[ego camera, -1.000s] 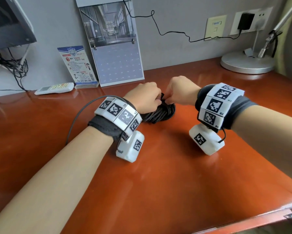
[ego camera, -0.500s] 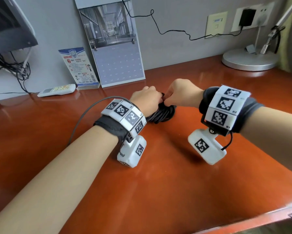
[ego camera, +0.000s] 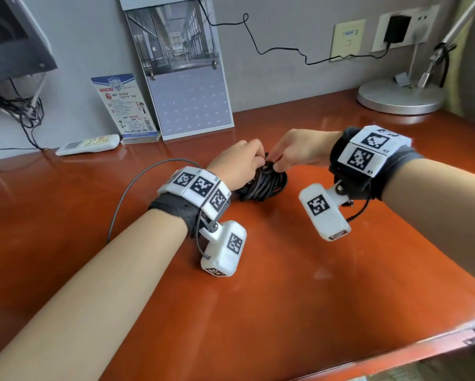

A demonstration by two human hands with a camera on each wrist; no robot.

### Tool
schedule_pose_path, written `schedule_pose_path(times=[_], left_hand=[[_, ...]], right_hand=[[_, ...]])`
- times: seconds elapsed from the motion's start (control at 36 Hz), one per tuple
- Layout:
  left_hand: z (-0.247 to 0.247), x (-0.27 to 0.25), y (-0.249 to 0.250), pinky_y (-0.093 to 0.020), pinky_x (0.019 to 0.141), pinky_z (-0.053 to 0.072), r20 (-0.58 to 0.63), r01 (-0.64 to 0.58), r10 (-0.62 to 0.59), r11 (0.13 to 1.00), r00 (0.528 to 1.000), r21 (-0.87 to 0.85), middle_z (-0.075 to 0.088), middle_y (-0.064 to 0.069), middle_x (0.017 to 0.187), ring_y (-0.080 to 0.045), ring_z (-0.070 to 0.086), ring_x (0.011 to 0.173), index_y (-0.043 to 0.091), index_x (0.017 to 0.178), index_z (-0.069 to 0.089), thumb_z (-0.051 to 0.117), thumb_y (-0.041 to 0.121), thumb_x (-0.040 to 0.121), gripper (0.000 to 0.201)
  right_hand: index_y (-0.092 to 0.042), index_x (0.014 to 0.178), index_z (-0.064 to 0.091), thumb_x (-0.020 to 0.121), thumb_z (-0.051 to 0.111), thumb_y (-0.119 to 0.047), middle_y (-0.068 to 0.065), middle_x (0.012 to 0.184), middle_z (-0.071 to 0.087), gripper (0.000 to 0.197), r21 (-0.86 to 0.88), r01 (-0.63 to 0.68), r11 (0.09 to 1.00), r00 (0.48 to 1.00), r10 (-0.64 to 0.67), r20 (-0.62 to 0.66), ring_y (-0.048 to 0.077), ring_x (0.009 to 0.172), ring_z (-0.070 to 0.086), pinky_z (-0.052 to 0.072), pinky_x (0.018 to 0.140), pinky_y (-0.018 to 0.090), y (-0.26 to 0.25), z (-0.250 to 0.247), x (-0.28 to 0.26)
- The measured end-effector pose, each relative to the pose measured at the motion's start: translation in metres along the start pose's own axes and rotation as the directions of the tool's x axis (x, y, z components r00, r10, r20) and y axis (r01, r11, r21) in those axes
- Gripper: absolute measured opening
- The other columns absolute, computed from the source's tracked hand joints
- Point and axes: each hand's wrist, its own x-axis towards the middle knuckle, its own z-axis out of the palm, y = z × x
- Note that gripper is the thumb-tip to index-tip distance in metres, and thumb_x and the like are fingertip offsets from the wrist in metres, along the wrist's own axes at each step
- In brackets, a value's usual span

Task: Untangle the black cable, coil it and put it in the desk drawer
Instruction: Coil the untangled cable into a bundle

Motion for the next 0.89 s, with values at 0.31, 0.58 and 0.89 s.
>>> schedule_pose_path(times=[0.31,0.58,0.89], left_hand=[[0.001,0.001,0.0,-0.037,0.076,0.045,-0.013,0.0,-0.001,0.999,1.0,-0.049,0.041,0.004,0.09,-0.024,0.052,0.087,0.016,0.088,0.05,0.042,0.029,0.099,0.019],[-0.003,0.002,0.0,-0.035,0.071,0.051,-0.039,-0.021,0.017,0.993,0.999,-0.113,0.038,0.009,0.081,-0.018,0.049,0.074,0.014,0.084,0.054,0.051,0.027,0.096,0.018],[-0.003,0.002,0.008,-0.033,0.079,0.04,0.087,0.023,-0.025,1.0,0.996,0.014,0.039,-0.003,0.102,-0.022,0.046,0.093,0.015,0.116,0.06,0.034,0.018,0.1,0.03]], right_hand=[[-0.011,0.134,0.049,0.094,0.045,0.002,0.008,0.136,0.05,0.042,0.031,-0.072,0.997,0.986,0.066,0.153,0.022,0.121,0.048,0.038,0.107,0.034,-0.001,-0.001,-0.001],[-0.015,0.096,0.058,0.092,0.053,-0.005,0.002,0.087,0.061,0.012,0.17,0.141,0.975,0.981,-0.114,-0.156,0.014,0.072,0.062,0.058,0.072,0.031,0.02,0.004,-0.019],[-0.021,0.084,0.065,0.081,0.07,-0.033,-0.013,0.071,0.047,0.014,-0.442,0.271,0.855,0.924,-0.36,-0.128,0.015,0.073,0.048,0.034,0.058,0.025,0.005,0.019,-0.015]])
